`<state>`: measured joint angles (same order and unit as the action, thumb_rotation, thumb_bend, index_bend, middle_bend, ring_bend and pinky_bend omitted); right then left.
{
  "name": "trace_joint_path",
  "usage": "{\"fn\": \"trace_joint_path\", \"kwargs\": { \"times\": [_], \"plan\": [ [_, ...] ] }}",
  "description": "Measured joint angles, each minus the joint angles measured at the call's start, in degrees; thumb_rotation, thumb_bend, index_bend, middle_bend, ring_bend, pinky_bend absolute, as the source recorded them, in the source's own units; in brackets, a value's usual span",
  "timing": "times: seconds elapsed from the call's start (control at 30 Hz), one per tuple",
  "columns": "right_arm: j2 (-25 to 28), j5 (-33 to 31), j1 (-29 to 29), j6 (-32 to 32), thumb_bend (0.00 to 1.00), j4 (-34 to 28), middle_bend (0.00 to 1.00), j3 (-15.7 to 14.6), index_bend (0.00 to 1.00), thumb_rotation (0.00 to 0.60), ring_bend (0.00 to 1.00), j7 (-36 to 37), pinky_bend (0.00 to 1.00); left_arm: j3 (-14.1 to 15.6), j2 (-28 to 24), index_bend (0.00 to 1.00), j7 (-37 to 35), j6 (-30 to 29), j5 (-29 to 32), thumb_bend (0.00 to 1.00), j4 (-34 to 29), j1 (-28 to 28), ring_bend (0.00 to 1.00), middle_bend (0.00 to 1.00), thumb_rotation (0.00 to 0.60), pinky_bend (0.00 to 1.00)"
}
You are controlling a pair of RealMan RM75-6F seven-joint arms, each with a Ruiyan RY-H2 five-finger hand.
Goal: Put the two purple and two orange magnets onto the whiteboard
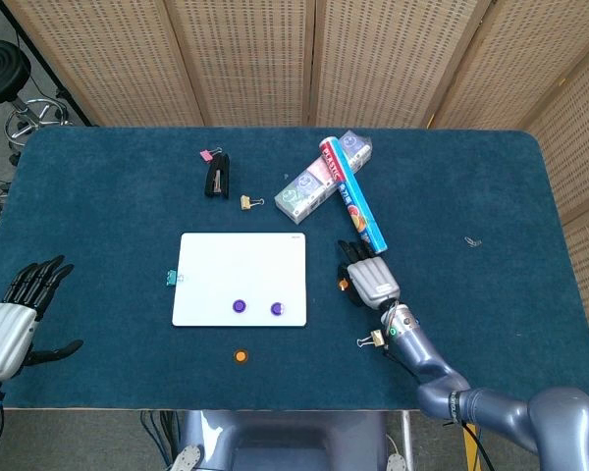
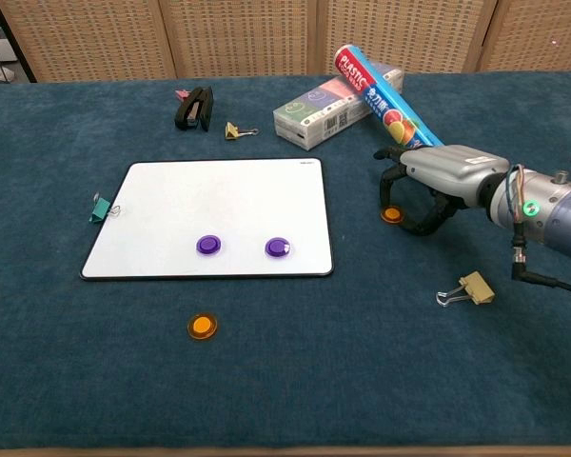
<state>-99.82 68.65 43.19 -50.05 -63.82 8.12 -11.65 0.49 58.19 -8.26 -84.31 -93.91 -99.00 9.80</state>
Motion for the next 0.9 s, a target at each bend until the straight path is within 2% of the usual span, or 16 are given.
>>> {"fn": "trace_joint_path", "kwargs": {
  "times": [0.53, 0.9],
  "plan": [
    [1.4, 0.6, -0.5, -1.0, 0.4, -3.3, 0.0, 1.9, 0.54, 0.6, 0.0, 1.6, 0.0, 0.1, -0.2, 0.02, 0.0, 0.3, -0.1, 0.07, -0.4, 0.0, 0.0, 0.0, 0.6, 0.0],
    [0.1, -1.8, 2.9, 0.0, 0.4, -8.1, 0.0, 4.5, 0.54, 0.6, 0.0, -3.9, 0.0, 0.3, -0.5, 0.02, -0.8, 0.2, -0.6, 0.07, -0.4, -0.1, 0.0, 0.0, 0.6, 0.0]
  ]
}}
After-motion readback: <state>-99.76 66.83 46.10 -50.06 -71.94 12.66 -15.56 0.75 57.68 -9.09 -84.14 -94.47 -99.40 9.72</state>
